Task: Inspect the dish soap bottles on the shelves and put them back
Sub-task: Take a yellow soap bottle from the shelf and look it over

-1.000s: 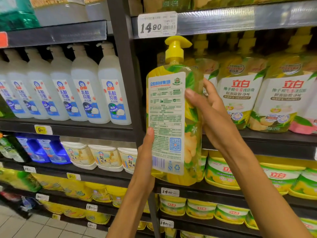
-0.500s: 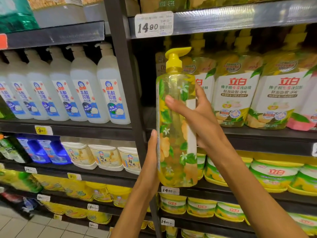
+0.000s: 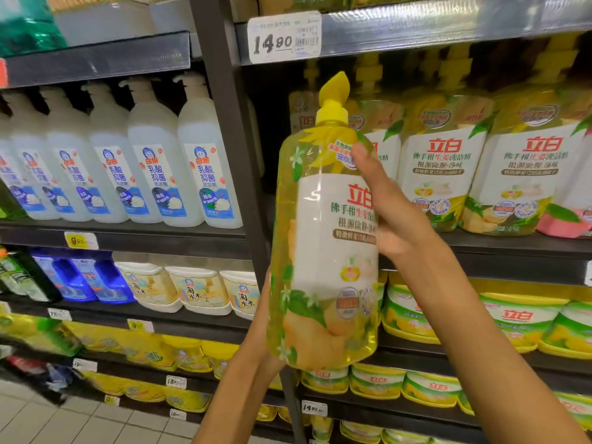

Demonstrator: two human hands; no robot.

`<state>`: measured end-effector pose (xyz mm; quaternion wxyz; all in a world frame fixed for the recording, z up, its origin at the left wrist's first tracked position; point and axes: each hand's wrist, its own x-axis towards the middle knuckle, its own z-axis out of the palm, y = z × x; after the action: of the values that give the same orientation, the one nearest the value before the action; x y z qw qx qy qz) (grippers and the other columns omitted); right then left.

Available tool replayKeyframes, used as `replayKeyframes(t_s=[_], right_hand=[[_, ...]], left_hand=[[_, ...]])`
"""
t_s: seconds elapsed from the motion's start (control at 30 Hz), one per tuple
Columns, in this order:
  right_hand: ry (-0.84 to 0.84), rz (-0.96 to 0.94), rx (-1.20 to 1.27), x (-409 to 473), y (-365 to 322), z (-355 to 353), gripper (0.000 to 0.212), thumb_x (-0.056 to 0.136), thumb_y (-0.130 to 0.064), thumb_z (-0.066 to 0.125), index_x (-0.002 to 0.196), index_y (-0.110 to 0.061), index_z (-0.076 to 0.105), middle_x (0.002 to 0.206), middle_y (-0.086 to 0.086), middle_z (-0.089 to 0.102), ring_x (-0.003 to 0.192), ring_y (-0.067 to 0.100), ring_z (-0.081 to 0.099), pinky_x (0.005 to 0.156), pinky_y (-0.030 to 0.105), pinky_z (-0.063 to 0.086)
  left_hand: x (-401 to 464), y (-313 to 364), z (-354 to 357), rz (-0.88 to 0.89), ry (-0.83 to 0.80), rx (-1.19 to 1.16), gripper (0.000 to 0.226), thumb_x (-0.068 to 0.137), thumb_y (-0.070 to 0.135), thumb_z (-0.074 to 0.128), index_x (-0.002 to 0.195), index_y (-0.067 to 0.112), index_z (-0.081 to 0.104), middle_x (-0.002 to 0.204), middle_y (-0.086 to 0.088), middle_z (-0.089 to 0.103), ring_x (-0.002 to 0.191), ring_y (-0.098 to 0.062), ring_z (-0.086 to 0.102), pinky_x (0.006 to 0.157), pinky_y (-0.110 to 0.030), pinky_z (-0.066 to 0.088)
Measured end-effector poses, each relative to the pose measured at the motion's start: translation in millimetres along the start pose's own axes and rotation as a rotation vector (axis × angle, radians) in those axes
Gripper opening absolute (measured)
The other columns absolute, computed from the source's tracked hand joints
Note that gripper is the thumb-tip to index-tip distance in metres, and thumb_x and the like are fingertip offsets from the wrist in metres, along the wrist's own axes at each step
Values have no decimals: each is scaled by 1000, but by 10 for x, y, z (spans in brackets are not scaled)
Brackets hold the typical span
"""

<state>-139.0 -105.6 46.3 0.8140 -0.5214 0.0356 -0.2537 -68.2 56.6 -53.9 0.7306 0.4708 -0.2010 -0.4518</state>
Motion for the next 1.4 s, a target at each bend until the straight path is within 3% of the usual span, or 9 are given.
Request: replayKeyframes(t_s=[0.1,0.27,0.57,0.7,0.8,0.97,1.07,1.2,1.4], right_hand=[[92,-35,-48,-37,-60,41,54,78,-37,75,123,-9,63,101,13,75,91,25,74,68,33,59],[129,-2,-115,21,-83,75,40,89,-28,68,122,-8,63,97,9,77,89,21,74,66,29,59],[104,114,-84,55,-67,135,36,96,-28,57,128,-12,60,115,13,71,106,27,69,90,41,56],[119,165,-74,60,-101,137,32,100,-25,49,125,-7,59,99,4,75,85,6,72,53,16,55],[179,198,-167,103,-111,139,38,102,-26,46,131,-3,54,125,15,65,113,22,65,55,19,54],[141,295,-54,114,-116,160,27,103,-23,44,101,-3,61,64,4,72,48,12,68,36,19,48],[111,208,-102,133,-105,175,32,101,-25,48,124,-5,58,78,0,73,57,7,70,45,17,52],[91,109,-139,155,-124,193,30,97,-29,57,118,-9,65,112,16,72,105,30,69,94,45,54],[58,-19,-296,110,-81,83,68,90,-39,59,148,-14,32,128,15,64,112,28,66,97,48,52]], left_hand=[[-127,237,35,106,-135,0,72,79,70,49,126,18,63,127,-14,63,118,-31,60,92,-41,53],[-138,244,150,192,-11,185,58,75,50,65,123,17,63,116,-11,70,106,-26,68,79,-31,58],[-292,388,250,163,-178,-131,45,82,49,55,113,21,72,117,-7,70,108,-21,67,79,-31,57],[-412,533,291,148,-343,-161,50,74,44,74,116,17,70,120,-8,68,111,-23,65,84,-38,56],[-445,635,329,119,-409,-166,49,79,44,69,120,16,67,124,-11,65,115,-27,62,92,-47,52],[-448,692,333,67,-434,-219,46,86,45,57,118,14,68,124,-12,65,115,-28,62,93,-48,52],[-424,636,317,44,-481,-261,45,85,39,63,120,12,67,123,-11,66,115,-26,62,97,-44,49],[-294,469,328,66,-339,-259,44,77,40,72,113,15,72,118,-10,69,109,-24,66,88,-39,55],[-166,270,168,164,-71,80,60,64,50,81,114,19,70,115,-10,70,103,-24,69,73,-32,58]])
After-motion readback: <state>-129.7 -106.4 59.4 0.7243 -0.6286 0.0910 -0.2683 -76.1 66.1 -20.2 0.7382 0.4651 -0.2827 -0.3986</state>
